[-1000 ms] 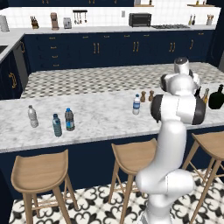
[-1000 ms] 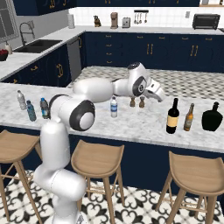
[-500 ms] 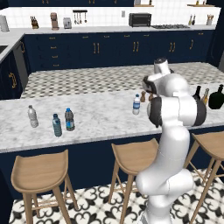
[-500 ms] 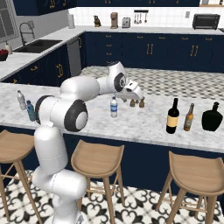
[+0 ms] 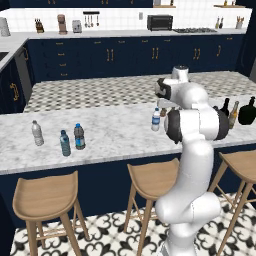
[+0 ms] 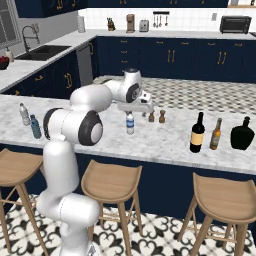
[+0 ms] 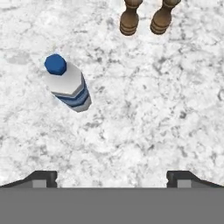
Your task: Move the plastic bottles in the middle to the plastics group, and the glass bottles in the middle to the glass group.
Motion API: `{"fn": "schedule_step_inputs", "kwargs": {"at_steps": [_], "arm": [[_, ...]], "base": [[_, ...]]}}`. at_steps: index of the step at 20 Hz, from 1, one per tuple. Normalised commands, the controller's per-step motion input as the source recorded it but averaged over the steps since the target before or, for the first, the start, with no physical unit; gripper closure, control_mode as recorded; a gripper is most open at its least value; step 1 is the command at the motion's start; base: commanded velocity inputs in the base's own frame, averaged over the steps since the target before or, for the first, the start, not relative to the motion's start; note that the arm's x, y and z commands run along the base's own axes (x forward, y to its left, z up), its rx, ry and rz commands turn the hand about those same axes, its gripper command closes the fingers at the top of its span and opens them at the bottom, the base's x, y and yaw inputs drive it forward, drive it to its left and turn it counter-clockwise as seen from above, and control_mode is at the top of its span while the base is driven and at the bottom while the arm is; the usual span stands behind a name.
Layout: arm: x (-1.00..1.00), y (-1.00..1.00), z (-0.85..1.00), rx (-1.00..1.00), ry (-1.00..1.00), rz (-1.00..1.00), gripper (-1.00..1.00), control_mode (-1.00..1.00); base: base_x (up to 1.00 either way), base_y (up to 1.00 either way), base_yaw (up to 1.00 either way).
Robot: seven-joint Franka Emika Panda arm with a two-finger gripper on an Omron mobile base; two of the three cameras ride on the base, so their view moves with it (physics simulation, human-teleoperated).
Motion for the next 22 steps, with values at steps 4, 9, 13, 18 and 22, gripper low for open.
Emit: {"fn": "schedule_step_inputs", "kwargs": {"at_steps": [4, 9, 13, 18, 22], "arm": [[0.59, 0.06, -0.27, 0.13, -0.17, 0.48, -1.0, -1.0], [0.7, 0.12, -0.07, 0.03, -0.1, 0.23, -1.0, -1.0], [0.45, 0.29, 0.01, 0.0, 0.21, 0.0, -1.0, -1.0], [0.21, 0.27, 0.0, 0.0, 0.22, -0.11, -1.0, -1.0], [0.28, 0.26, -0.12, 0.0, 0.01, -0.16, -1.0, -1.0]], "base": [[0.0, 0.0, 0.0], [0.0, 0.0, 0.0], [0.0, 0.0, 0.0], [0.0, 0.0, 0.0], [0.0, 0.0, 0.0]]}}
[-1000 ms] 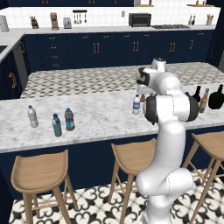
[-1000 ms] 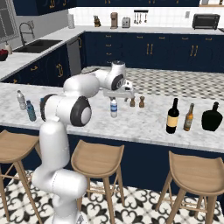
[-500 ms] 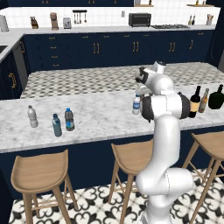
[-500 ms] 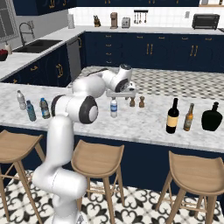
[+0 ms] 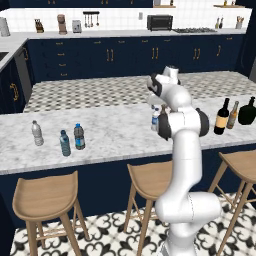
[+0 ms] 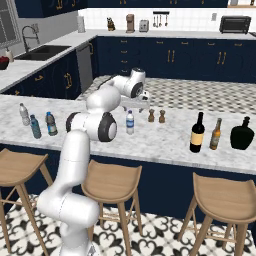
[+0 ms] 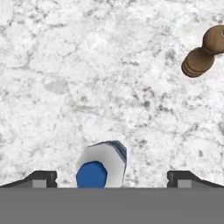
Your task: Move the plastic bottles in the middle to the plastics group, and the glass bottles in the middle to the glass group.
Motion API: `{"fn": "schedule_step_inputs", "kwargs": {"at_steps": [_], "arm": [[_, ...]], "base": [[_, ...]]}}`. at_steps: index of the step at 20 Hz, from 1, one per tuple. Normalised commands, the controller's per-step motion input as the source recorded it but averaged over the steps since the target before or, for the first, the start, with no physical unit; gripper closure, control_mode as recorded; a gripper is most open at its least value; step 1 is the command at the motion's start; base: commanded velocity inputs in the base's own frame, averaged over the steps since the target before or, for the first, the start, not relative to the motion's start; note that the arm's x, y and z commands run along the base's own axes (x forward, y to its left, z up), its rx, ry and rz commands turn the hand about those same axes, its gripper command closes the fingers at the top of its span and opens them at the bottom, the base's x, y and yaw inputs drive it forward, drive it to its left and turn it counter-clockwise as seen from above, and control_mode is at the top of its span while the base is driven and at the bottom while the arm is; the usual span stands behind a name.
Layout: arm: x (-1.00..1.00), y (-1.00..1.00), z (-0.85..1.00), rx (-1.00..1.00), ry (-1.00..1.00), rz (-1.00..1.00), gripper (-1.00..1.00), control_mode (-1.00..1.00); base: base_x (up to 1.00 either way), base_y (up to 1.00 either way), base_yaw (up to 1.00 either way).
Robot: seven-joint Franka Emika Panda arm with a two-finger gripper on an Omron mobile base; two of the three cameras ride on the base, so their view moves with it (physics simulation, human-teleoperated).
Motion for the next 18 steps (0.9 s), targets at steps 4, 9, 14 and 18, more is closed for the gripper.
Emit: {"fn": "schedule_step_inputs", "kwargs": {"at_steps": [4, 9, 14, 18], "arm": [[0.19, 0.17, -0.28, 0.0, -0.04, -0.15, -1.0, -1.0], [-0.02, 0.03, -0.19, 0.0, 0.0, -0.17, -1.0, -1.0], [-0.01, -0.01, -0.11, -0.02, 0.0, -0.15, -1.0, -1.0], [-0.12, 0.03, -0.05, 0.0, 0.0, -0.11, -1.0, -1.0]], "base": [[0.0, 0.0, 0.0], [0.0, 0.0, 0.0], [0.0, 0.0, 0.0], [0.0, 0.0, 0.0]]}}
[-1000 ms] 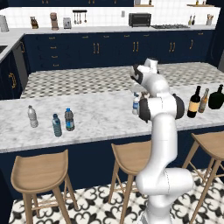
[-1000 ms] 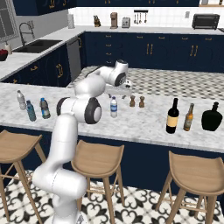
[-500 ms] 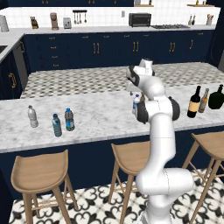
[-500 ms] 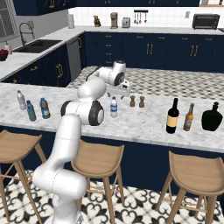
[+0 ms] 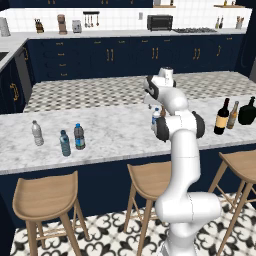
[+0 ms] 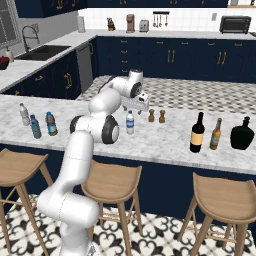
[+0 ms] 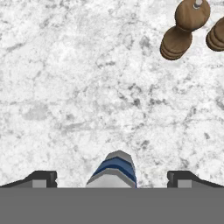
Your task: Move the plastic bottles in the middle to the plastics group, and the glass bottles in the middle to the glass group.
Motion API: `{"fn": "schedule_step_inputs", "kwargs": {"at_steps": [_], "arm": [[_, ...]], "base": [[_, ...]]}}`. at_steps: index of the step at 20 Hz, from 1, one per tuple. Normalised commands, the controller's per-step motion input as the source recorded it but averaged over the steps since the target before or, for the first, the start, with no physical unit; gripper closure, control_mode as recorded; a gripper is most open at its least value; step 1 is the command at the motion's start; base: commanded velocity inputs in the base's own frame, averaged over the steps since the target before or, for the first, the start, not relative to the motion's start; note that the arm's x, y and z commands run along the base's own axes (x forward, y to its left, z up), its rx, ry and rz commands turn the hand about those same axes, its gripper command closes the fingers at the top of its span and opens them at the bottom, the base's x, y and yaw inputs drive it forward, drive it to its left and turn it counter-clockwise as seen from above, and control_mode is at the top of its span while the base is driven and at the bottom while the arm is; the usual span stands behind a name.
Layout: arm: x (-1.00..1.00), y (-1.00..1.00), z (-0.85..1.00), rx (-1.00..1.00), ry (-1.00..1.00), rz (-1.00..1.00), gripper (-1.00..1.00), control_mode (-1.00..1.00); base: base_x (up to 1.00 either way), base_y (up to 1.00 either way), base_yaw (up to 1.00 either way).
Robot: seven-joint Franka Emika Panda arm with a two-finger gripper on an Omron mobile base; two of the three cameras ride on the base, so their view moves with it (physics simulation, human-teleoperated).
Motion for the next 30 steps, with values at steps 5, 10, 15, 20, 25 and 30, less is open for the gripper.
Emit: {"fn": "schedule_step_inputs", "kwargs": {"at_steps": [5, 10, 15, 20, 25, 30], "arm": [[-0.17, 0.04, -0.03, 0.0, 0.0, -0.11, -1.0, -1.0], [-0.24, 0.07, -0.06, -0.02, 0.0, -0.11, -1.0, -1.0], [-0.31, 0.07, -0.14, -0.03, 0.0, -0.09, -1.0, -1.0], [-0.13, 0.09, -0.06, -0.02, 0.0, -0.07, -1.0, -1.0], [0.16, 0.05, -0.03, -0.04, -0.03, -0.01, -1.0, -1.0], [0.01, 0.0, -0.09, -0.05, 0.0, 0.0, -1.0, -1.0]], "base": [[0.0, 0.0, 0.0], [0.0, 0.0, 0.0], [0.0, 0.0, 0.0], [0.0, 0.0, 0.0], [0.0, 0.0, 0.0], [0.0, 0.0, 0.0]]}}
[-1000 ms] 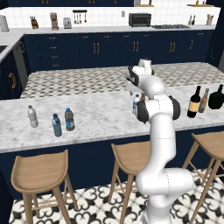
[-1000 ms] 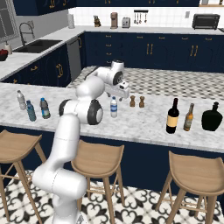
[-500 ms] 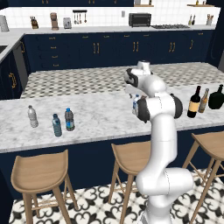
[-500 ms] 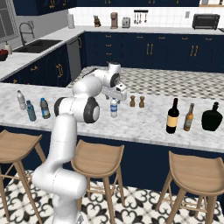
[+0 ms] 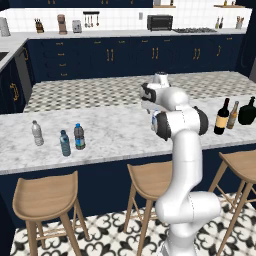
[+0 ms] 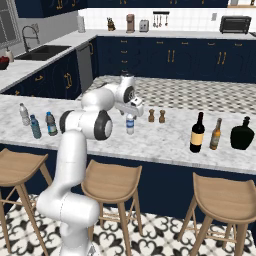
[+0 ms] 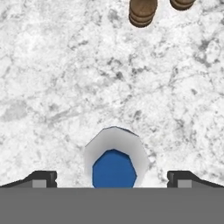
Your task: Move the plastic bottles in the middle to the plastics group, and the glass bottles in the middle to the glass group.
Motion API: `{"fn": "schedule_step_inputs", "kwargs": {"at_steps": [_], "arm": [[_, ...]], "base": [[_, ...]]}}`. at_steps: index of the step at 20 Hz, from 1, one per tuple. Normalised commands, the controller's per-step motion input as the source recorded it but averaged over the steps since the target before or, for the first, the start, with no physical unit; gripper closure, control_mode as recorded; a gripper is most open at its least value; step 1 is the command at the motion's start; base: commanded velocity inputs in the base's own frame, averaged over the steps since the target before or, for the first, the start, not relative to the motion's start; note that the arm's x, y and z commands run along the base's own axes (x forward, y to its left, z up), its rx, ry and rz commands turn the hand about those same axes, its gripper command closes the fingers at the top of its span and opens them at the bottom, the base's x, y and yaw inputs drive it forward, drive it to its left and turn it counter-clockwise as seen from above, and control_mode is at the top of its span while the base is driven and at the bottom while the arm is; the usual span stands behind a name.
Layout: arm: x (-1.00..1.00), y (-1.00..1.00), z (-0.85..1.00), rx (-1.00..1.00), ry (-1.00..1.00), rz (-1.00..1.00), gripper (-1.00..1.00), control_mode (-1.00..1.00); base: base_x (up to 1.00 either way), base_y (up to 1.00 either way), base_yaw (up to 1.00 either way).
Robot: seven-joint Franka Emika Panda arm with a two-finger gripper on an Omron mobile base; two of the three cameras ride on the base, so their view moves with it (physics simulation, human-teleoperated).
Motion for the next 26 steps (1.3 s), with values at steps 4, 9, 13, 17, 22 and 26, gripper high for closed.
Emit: {"fn": "schedule_step_inputs", "kwargs": {"at_steps": [4, 9, 13, 17, 22, 26], "arm": [[0.0, 0.0, -0.07, -0.07, -0.01, 0.0, -1.0, -1.0], [0.03, -0.04, -0.01, -0.09, -0.09, 0.0, -1.0, -1.0], [0.01, 0.0, -0.08, -0.06, -0.07, 0.0, -1.0, -1.0], [0.01, 0.0, -0.2, -0.03, -0.03, 0.0, -1.0, -1.0], [0.03, 0.0, -0.17, -0.04, -0.05, 0.0, 1.0, -1.0], [-0.01, 0.0, -0.13, -0.03, -0.02, 0.0, 1.0, -1.0]], "base": [[0.0, 0.0, 0.0], [0.0, 0.0, 0.0], [0.0, 0.0, 0.0], [0.0, 0.0, 0.0], [0.0, 0.0, 0.0], [0.0, 0.0, 0.0]]}}
